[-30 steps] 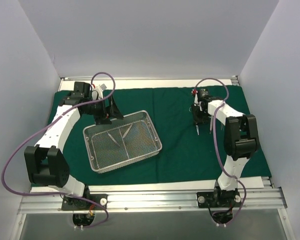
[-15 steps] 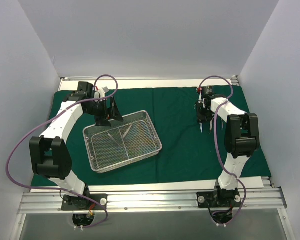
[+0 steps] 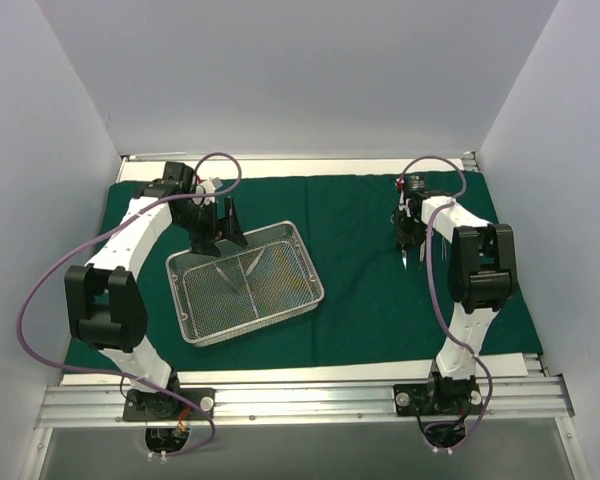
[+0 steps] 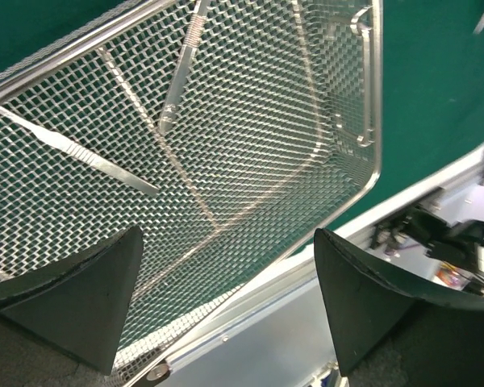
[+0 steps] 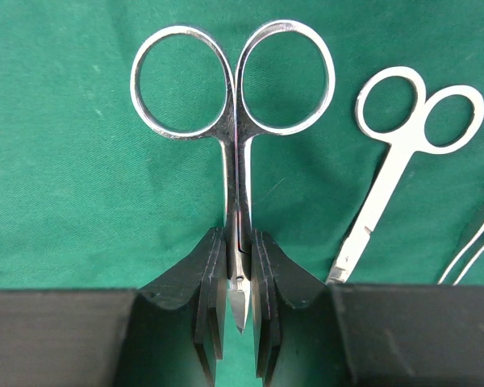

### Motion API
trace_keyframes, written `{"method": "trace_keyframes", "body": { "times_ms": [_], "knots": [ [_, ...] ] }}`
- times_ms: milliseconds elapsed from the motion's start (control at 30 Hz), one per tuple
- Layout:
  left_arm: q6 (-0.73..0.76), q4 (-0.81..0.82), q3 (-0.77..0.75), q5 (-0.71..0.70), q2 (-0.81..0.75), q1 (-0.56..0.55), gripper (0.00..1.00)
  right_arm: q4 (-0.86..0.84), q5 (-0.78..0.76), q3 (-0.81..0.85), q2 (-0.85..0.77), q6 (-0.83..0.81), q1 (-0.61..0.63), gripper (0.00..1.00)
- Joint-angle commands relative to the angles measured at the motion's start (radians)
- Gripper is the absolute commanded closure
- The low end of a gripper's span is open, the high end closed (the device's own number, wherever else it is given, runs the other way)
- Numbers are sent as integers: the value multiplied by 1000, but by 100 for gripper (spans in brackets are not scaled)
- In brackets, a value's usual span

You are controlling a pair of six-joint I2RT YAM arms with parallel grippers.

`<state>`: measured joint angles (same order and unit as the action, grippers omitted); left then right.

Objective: Open and lay out the surgical kit
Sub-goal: Place the medical item in the surgical kit.

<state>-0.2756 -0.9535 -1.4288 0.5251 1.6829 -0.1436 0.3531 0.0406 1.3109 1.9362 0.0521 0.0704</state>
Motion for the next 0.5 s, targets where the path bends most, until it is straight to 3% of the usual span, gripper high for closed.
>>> {"method": "trace_keyframes", "body": {
  "times_ms": [0, 133, 233, 467],
  "knots": [
    [15, -36, -62, -98, 17, -43, 5, 37, -33, 4, 17, 9, -7, 96],
    [-2, -50, -91, -209, 44, -109, 0, 38, -38, 1, 18, 12, -7, 91],
    [-8, -70, -105, -292, 66, -161, 11, 37, -38, -4, 17, 18, -8, 85],
    [-23, -45, -78, -387, 87, -206, 17, 32, -34, -15, -5, 38, -7, 74]
  ]
}}
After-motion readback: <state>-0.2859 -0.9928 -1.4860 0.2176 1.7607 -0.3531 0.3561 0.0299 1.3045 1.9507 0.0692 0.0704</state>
